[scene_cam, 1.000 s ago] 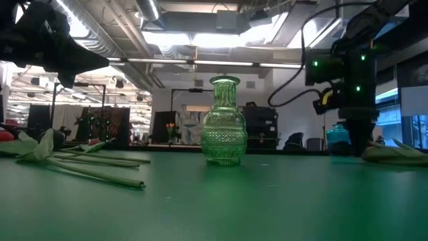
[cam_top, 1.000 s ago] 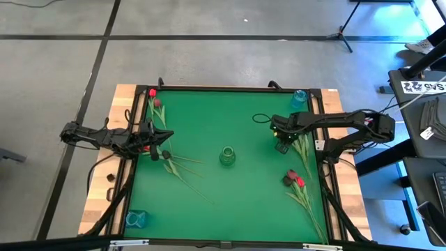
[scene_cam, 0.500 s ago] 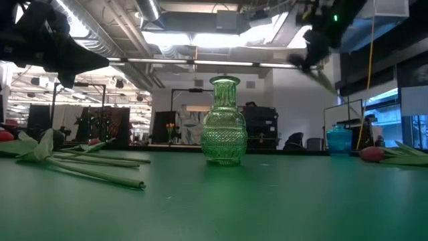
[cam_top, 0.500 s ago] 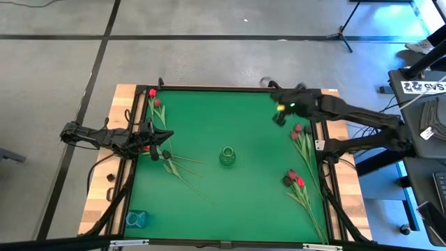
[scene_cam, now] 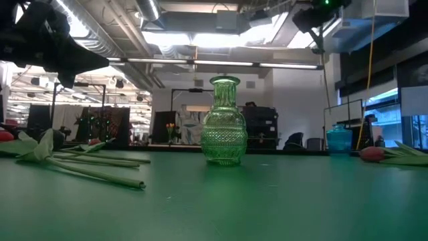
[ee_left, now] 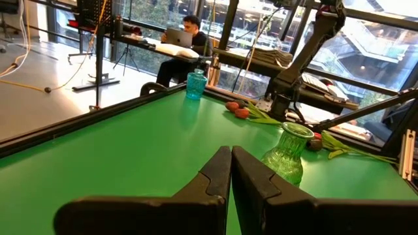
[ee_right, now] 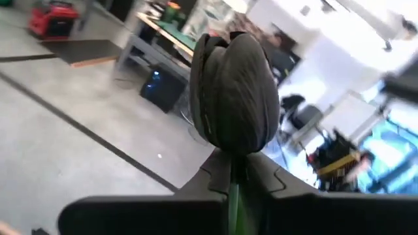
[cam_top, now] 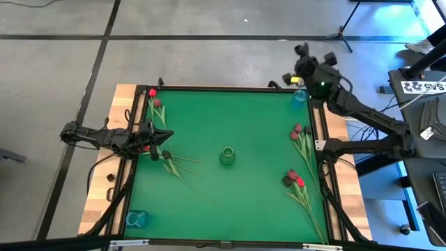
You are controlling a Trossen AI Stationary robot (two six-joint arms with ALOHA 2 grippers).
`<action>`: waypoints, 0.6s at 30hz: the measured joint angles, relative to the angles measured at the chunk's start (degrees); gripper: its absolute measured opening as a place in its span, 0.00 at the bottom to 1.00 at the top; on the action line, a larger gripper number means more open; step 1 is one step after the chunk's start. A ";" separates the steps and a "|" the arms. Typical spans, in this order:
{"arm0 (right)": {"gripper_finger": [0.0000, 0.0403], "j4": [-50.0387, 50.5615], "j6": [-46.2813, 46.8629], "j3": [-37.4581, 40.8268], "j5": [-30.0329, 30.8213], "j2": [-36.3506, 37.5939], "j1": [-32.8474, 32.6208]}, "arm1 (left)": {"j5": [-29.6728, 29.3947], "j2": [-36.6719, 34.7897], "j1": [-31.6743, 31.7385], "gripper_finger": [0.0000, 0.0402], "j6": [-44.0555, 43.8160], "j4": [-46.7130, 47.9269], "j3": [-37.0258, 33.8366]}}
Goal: Sort flowers into vase by color
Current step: Put the top middle black flower into the top right blue vase
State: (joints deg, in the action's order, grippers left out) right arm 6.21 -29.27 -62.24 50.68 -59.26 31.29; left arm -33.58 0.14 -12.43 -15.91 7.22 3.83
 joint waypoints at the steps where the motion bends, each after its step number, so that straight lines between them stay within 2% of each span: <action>1: 0.04 0.85 1.77 0.00 -1.40 0.02 2.06 | -0.01 0.02 -0.01 0.03 0.01 0.00 0.00; 7: 0.02 4.48 7.53 0.09 -10.50 -0.32 13.40 | -0.01 0.01 -0.02 0.03 0.00 0.00 0.01; 9: 0.02 5.32 9.09 0.09 -12.57 -0.96 14.95 | -0.02 0.00 -0.02 0.03 0.01 0.00 0.01; 18: 0.05 11.11 11.57 0.09 -15.10 -1.76 17.68 | -0.02 0.00 0.00 0.03 0.01 -0.02 0.01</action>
State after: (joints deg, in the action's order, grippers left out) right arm 17.32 -17.70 -62.15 35.57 -61.02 48.97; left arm -33.61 0.14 -12.43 -15.90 7.20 3.84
